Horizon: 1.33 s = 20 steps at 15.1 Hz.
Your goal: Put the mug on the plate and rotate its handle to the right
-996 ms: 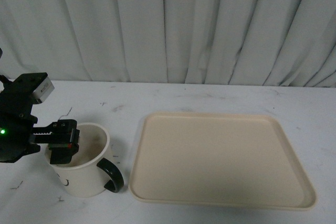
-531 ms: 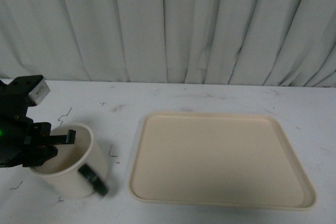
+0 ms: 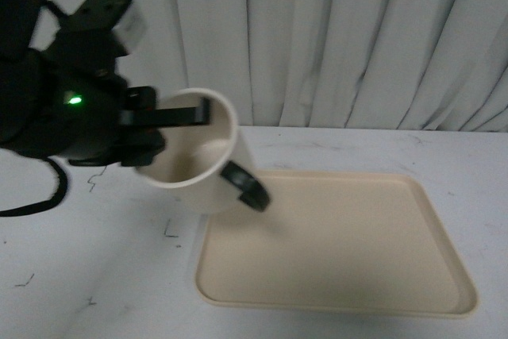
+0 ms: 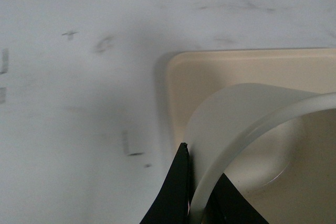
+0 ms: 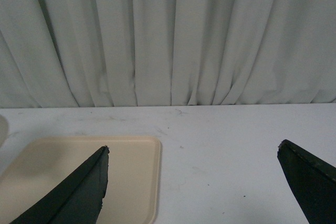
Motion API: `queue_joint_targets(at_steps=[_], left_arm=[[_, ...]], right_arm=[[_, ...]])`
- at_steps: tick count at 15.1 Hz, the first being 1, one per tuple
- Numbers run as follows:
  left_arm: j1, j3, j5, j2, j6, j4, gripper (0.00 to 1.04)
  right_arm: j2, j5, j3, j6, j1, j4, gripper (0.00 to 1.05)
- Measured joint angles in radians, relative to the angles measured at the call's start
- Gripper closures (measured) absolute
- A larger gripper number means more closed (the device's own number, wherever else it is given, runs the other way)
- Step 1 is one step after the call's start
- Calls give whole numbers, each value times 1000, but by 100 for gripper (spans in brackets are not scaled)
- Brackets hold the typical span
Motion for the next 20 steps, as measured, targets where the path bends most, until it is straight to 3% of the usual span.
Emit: queue_joint_targets(at_steps=[2,4,11,16,20], left_arm=[[-129,65,-34,61,-45,17,102],[-193,90,-26,130,-89,26,102],[-254,150,-68,307,-196,27,102],[-224,152,-83,342,-223,33,102],[-247,162,-87,363,-236,27,102]], right_arm=[[0,0,0,0,0,0,6],[0,0,0,0,0,0,6],[0,0,0,0,0,0,6],[0,0,0,0,0,0,6],[0,0,0,0,0,0,6]])
